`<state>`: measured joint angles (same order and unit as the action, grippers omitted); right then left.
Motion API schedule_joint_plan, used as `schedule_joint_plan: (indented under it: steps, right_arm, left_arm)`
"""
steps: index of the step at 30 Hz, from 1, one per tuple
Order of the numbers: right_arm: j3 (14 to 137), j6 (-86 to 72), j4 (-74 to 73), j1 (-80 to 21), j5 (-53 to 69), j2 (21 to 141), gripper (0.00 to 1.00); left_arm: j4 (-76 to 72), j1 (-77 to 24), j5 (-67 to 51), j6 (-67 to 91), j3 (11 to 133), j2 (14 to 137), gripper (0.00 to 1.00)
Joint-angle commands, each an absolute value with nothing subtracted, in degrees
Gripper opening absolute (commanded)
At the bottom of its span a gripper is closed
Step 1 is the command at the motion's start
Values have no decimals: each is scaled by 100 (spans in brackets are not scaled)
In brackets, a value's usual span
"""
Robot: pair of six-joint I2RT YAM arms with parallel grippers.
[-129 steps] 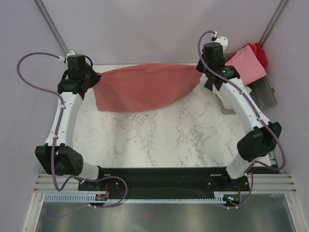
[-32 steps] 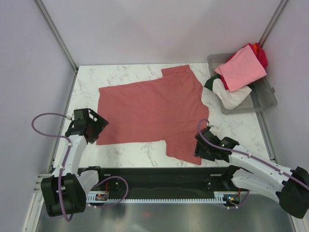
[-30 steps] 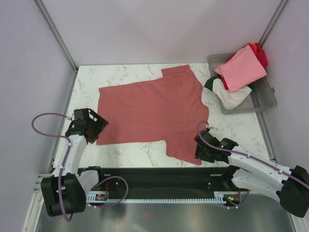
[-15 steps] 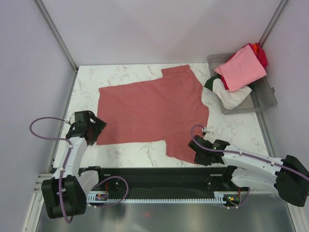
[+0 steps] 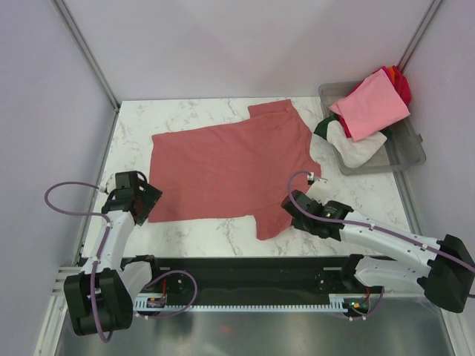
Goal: Fold and stack the t-shirts
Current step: Fold the tshirt
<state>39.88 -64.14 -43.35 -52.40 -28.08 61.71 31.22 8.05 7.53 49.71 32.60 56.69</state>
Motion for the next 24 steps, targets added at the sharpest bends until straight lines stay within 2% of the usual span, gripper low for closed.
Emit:
schedule_joint_plan:
  steps: [1, 7, 9, 11, 13, 18, 24]
  right_arm:
    - [4271, -6065, -3965, -5221, -3349, 6372, 0]
    - [4359, -5845, -3490, -5203, -3103, 6618, 0]
    - [4324, -5801, -3402, -5203, -3024, 6601, 0]
    - [4237, -5783, -3340, -5212, -3015, 6574, 0]
    - [4158, -5775, -3305, -5203, -3041, 6539, 0]
    - [4061, -5713, -3252, -5203, -3102, 6381, 0]
    - [3999, -5546, -3243, -5203, -3270, 6249, 0]
  left_arm:
    - [3199, 870, 967, 5150, 3331, 5739, 84]
    - [3217, 923, 1055, 5106, 3480, 6099, 67]
    - [3199, 923, 1116, 5115, 3498, 6178, 50]
    - [3208, 923, 1134, 5142, 3498, 6231, 46]
    - [3252, 923, 1134, 5194, 3472, 6258, 47]
    - [3524, 932, 1222, 5317, 3428, 6240, 57]
    - [3612, 932, 1433, 5282, 3402, 6302, 59]
